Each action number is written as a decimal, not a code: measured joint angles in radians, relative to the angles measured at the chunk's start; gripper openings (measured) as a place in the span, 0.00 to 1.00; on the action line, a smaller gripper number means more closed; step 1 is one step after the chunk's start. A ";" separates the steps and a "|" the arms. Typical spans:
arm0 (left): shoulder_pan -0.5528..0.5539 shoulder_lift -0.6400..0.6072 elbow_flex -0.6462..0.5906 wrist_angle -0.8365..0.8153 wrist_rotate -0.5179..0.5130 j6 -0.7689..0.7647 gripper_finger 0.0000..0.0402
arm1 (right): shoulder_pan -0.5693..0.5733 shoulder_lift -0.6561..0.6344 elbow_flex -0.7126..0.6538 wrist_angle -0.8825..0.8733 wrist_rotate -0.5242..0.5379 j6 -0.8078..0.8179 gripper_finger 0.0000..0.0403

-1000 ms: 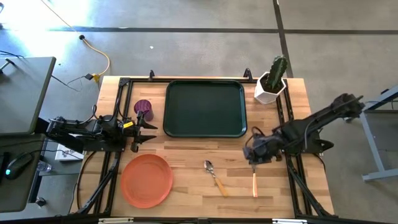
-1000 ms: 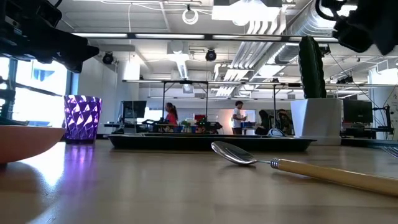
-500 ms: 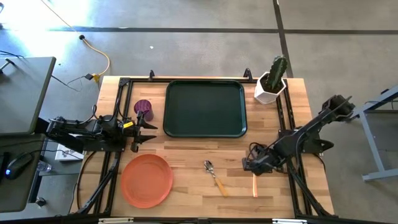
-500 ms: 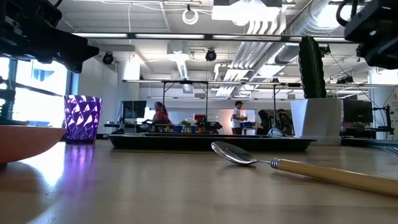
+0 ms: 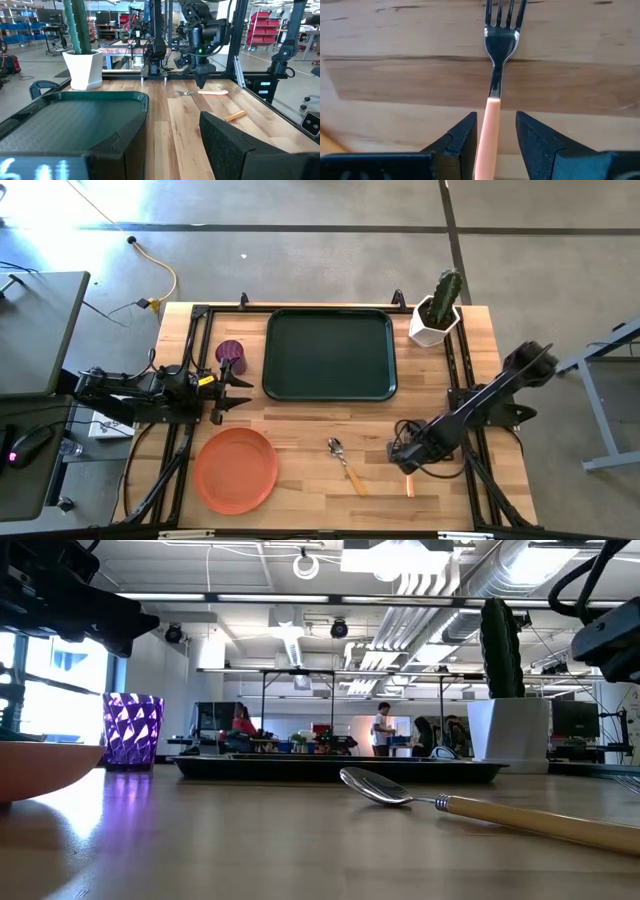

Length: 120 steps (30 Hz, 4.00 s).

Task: Pick and place plate/cup/fork/spoon on tray
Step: Put the orange fork on the serving tray

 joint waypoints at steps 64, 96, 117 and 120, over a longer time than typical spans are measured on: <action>0.000 0.000 0.000 0.010 -0.055 0.000 0.42 | -0.057 0.119 0.227 0.046 0.438 -0.034 0.05; 0.000 0.000 0.000 0.014 -0.054 0.000 0.42 | -0.778 0.117 0.592 -0.364 0.427 -1.001 0.05; 0.000 0.000 0.000 0.014 -0.086 -0.080 0.42 | -1.112 0.121 0.446 -0.219 0.253 -1.204 0.05; 0.000 0.000 0.000 0.014 -0.086 -0.080 0.42 | -1.115 0.121 0.385 -0.167 0.220 -1.180 0.05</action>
